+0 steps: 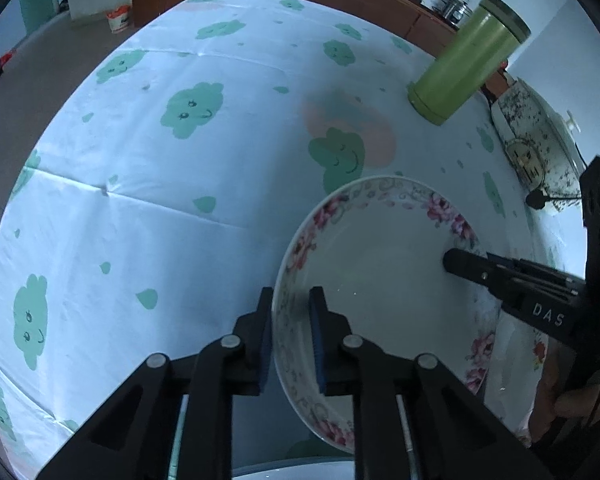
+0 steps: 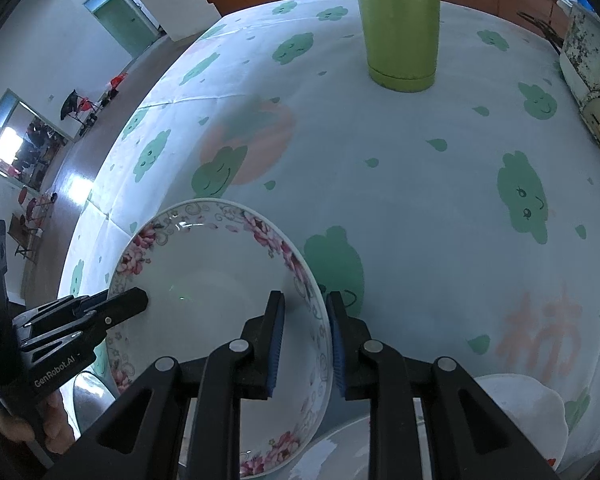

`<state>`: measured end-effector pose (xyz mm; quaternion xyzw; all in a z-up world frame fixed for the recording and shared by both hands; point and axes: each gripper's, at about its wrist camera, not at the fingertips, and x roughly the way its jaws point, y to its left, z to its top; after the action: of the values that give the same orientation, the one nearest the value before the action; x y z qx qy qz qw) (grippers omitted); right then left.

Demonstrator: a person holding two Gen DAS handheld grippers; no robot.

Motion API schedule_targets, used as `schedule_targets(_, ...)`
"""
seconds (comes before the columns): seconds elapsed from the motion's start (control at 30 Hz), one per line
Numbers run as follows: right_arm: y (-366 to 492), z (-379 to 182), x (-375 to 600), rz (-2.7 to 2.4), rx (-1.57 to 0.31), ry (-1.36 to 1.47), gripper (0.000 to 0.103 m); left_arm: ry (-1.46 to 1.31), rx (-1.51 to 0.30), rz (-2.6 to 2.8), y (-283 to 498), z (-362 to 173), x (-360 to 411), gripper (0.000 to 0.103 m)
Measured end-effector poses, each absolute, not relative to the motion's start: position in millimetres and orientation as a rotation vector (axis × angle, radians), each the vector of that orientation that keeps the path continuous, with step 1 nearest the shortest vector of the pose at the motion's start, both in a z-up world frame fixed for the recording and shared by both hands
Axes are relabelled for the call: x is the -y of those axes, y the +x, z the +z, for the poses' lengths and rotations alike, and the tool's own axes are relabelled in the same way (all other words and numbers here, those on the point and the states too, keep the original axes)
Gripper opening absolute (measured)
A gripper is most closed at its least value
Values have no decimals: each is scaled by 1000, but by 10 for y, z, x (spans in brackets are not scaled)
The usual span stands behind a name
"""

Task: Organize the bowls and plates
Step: 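Lift the pink-rimmed plate with both grippers and carry it over the blue-patterned bowl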

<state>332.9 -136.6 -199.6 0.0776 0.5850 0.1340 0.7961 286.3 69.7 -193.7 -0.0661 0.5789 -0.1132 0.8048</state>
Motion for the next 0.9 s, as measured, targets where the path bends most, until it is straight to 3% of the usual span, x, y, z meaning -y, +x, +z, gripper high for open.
schedule_targets(0.2, 3336, -2014, 1419, 325, -1270, 199, 20, -183, -1240, -287, 2879, -1954, -767, 11)
schedule_targets(0.9, 3458, -2067, 1418, 329, -1269, 349, 12, -81, -1182, -239, 3304, -1846, -813, 13)
